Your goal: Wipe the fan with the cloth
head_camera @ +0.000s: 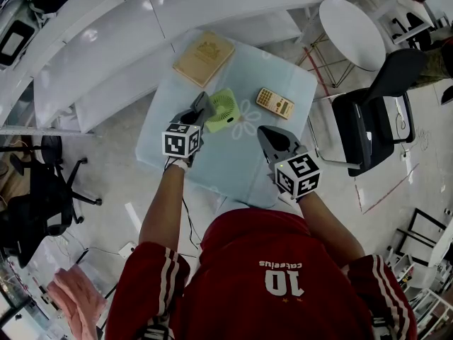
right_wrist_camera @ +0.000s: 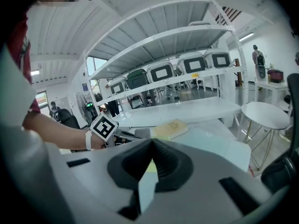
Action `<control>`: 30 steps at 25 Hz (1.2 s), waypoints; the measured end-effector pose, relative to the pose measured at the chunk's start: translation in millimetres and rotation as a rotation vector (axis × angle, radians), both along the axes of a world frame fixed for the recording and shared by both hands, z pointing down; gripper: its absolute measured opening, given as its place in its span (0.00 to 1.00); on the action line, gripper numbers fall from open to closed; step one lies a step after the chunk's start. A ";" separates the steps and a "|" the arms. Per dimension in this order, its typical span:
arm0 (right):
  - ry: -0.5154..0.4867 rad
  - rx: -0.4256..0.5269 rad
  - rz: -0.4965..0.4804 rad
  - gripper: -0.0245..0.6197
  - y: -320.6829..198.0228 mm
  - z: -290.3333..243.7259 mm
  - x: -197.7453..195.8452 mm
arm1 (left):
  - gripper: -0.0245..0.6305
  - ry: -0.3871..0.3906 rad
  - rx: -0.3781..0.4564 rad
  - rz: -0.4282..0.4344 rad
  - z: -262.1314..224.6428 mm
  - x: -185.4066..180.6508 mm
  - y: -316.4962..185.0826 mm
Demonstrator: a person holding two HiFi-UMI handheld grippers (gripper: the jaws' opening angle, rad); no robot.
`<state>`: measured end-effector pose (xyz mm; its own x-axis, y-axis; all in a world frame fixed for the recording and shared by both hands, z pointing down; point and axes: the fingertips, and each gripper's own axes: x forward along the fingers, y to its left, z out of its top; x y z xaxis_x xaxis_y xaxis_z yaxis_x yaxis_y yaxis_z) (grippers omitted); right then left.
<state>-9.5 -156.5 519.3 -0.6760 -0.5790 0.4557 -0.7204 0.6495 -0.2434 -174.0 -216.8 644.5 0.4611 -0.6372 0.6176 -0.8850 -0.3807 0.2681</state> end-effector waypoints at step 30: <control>0.010 0.020 0.006 0.04 22.5 -8.4 -8.2 | 0.08 -0.027 -0.008 -0.010 -0.1 -27.0 20.6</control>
<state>-17.7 -134.0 511.0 -0.6680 -0.5922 0.4506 -0.7265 0.6500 -0.2228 -201.0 -196.2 644.4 0.4380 -0.6366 0.6347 -0.8956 -0.3699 0.2470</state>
